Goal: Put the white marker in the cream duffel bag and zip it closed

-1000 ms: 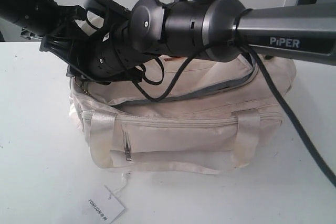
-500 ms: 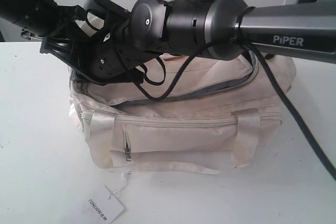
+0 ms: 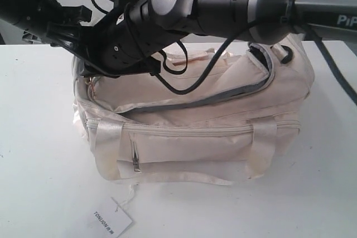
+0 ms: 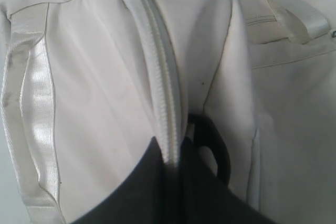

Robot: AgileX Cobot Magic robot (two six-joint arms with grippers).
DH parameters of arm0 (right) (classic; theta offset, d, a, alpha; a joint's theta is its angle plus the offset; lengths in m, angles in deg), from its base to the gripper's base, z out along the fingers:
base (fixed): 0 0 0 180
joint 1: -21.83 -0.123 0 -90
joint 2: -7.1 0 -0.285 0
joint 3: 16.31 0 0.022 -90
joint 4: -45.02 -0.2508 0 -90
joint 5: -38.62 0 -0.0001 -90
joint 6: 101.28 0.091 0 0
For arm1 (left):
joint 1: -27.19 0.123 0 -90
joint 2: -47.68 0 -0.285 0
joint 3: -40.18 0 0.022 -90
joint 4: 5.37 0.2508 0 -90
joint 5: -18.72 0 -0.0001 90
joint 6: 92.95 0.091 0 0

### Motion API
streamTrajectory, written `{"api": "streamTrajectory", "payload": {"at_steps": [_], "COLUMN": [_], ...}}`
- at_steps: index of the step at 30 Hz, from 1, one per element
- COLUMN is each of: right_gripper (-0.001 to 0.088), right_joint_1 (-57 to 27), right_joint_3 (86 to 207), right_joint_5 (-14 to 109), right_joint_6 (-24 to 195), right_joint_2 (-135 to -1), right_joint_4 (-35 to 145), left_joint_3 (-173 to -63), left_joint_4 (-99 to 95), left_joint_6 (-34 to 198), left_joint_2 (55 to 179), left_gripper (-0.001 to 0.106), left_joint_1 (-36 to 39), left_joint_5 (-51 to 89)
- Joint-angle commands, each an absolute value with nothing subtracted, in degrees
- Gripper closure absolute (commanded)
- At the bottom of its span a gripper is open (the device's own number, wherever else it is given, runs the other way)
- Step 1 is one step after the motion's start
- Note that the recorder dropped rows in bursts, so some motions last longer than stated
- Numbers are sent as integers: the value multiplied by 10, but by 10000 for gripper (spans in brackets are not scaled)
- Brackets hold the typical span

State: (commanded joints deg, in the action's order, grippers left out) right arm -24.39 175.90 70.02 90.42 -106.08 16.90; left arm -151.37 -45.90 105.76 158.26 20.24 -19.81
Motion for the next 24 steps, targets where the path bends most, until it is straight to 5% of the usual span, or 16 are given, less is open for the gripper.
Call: {"api": "streamTrajectory", "payload": {"at_steps": [24], "right_gripper": [868], "right_joint_1": [-272], "right_joint_3": [1731], "right_joint_5": [809], "right_joint_6": [832], "right_joint_2": [-1072], "right_joint_4": [169], "left_joint_3": [-1514], "left_joint_4": [-465], "left_joint_6": [1049], "left_joint_2": [1583], "left_gripper": [1053], "left_joint_1": [202], "left_joint_5": [-185]}}
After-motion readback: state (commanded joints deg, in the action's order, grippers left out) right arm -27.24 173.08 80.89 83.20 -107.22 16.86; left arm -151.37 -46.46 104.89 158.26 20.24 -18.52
